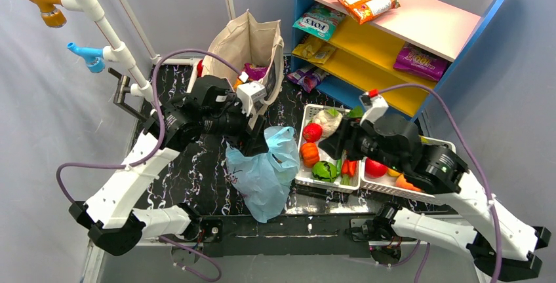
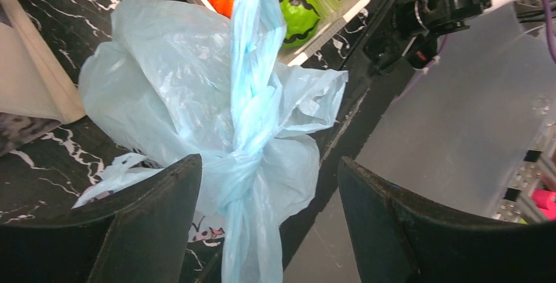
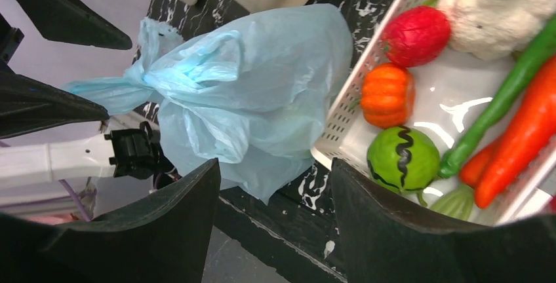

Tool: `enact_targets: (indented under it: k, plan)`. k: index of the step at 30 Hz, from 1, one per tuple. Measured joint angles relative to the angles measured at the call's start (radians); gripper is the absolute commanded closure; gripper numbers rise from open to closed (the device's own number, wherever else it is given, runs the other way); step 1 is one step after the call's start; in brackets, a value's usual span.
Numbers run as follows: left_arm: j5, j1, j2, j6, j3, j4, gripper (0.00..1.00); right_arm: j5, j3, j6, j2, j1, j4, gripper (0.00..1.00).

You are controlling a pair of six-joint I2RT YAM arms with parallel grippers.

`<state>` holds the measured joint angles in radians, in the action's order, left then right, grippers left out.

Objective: Place the food into the grocery bag and tie it

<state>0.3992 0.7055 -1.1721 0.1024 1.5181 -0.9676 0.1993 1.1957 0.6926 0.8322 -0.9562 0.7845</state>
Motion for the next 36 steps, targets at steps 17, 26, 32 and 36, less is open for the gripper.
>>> enact_targets:
  k: [17,26,32,36]
  plan:
    - [-0.23,0.181,-0.1,-0.163,-0.071,0.015,0.38,0.195,-0.08,0.169,-0.229,0.0,0.171,0.32]
    - [-0.46,0.226,-0.082,-0.185,-0.164,0.022,0.87,0.222,-0.08,0.214,-0.274,0.0,0.217,0.33]
    - [-0.483,0.231,-0.077,-0.169,-0.179,0.017,1.0,0.234,-0.08,0.235,-0.291,0.0,0.232,0.34]
    - [-0.496,0.231,-0.072,-0.138,-0.144,0.0,1.0,0.243,-0.082,0.244,-0.291,0.0,0.238,0.35]
